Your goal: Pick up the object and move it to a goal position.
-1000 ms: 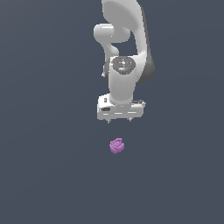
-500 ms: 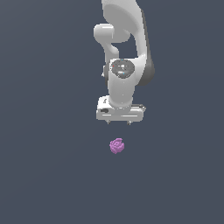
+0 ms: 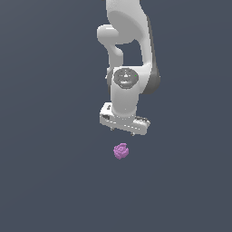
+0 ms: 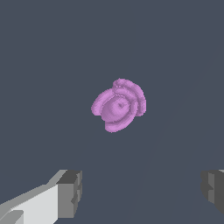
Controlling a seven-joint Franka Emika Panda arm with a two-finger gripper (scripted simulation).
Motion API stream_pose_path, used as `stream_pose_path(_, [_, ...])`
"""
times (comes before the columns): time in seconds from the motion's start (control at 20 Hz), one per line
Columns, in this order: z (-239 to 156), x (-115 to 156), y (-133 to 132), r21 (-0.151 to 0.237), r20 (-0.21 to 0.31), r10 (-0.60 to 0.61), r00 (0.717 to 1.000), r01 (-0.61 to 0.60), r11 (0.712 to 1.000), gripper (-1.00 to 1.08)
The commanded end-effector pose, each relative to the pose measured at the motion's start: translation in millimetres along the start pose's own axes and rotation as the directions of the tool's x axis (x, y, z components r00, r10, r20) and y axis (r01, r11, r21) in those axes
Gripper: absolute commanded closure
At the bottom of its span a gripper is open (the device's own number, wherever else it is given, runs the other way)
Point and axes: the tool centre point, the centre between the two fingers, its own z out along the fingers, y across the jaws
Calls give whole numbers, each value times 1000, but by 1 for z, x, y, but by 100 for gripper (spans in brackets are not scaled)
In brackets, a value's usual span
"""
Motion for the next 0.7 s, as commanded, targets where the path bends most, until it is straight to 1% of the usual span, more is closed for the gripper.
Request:
stream_pose_path(0.0, [3,5,-1,0,0,73,997,-73,997,-92])
stream_pose_path(0.15, [7,10,-2,1,-1,157,988,-157,988,-92])
stream_pose_path(0.3, [11,16,-2,1,-1,240,971,-240,971,-92])
stream_pose_path(0.45, [15,21,-3,1,-3,322,947,-322,947,-92])
stream_pose_path(0.65, [20,28,-5,1,-5,425,905,-425,905,-92])
